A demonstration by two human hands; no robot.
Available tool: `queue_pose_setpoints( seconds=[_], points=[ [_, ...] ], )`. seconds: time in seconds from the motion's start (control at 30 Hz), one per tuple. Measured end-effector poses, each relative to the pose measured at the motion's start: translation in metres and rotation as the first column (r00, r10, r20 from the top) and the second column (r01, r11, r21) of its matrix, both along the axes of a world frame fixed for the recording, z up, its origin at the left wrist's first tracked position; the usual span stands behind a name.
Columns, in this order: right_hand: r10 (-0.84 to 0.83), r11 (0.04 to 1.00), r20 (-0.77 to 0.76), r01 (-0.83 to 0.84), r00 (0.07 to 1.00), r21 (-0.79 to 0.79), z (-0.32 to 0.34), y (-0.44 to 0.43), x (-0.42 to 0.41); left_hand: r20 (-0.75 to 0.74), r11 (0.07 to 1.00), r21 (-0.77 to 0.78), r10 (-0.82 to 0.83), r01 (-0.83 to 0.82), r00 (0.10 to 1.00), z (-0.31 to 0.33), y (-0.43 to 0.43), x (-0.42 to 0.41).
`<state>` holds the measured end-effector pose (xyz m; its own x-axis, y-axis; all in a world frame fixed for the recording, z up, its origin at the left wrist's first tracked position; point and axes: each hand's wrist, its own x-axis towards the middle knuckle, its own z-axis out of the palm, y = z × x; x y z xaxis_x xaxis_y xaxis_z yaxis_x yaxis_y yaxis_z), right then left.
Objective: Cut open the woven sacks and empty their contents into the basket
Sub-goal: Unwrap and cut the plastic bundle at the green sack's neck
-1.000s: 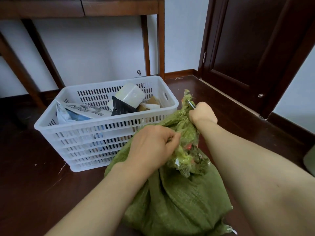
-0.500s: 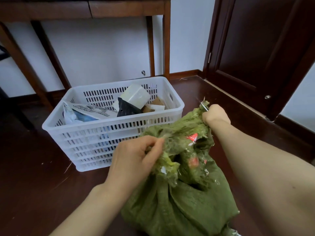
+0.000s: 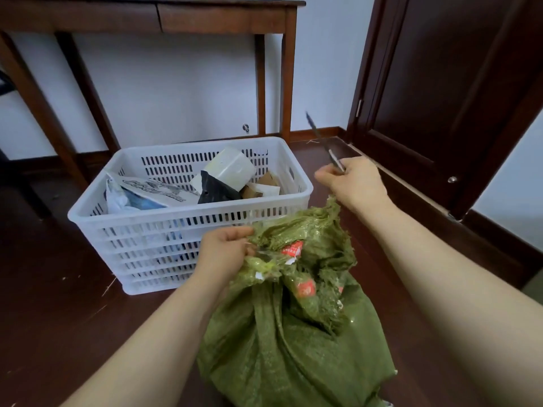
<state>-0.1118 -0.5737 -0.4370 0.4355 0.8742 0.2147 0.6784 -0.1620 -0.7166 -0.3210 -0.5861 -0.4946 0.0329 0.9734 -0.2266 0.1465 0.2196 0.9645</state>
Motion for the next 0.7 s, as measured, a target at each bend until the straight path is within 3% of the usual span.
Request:
queue_pose_setpoints(
  seconds=[0.1,0.17,0.23,0.37,0.5,0.7],
  points=[
    [0.232,0.963,0.155,-0.204,0.960,-0.175,-0.013,-0.014,-0.037,0.064,1.000,-0.018,0.012,-0.011,0.998,0.010,0.000,0.013],
    [0.239,0.954,0.339,-0.154,0.910,-0.258,-0.029,-0.017,-0.051,0.206,0.997,-0.079,0.008,0.008,0.979,0.020,-0.003,0.016],
    [0.194,0.966,0.439,-0.094,0.877,-0.240,-0.044,-0.011,-0.054,0.322,0.992,-0.115,-0.019,0.059,0.947,0.028,-0.007,0.019],
    [0.144,0.959,0.294,-0.060,0.945,-0.278,-0.056,0.009,-0.043,0.246,0.990,-0.103,-0.071,0.099,0.967,0.026,-0.013,0.023],
    [0.062,0.954,0.201,0.001,0.978,-0.299,-0.059,0.025,-0.018,0.079,0.990,0.048,-0.134,0.131,0.988,0.021,-0.026,0.028],
    [-0.117,0.915,0.161,0.170,0.980,-0.367,-0.065,0.025,0.023,0.072,0.950,0.202,-0.258,0.239,0.963,0.029,-0.044,0.025]
  ],
)
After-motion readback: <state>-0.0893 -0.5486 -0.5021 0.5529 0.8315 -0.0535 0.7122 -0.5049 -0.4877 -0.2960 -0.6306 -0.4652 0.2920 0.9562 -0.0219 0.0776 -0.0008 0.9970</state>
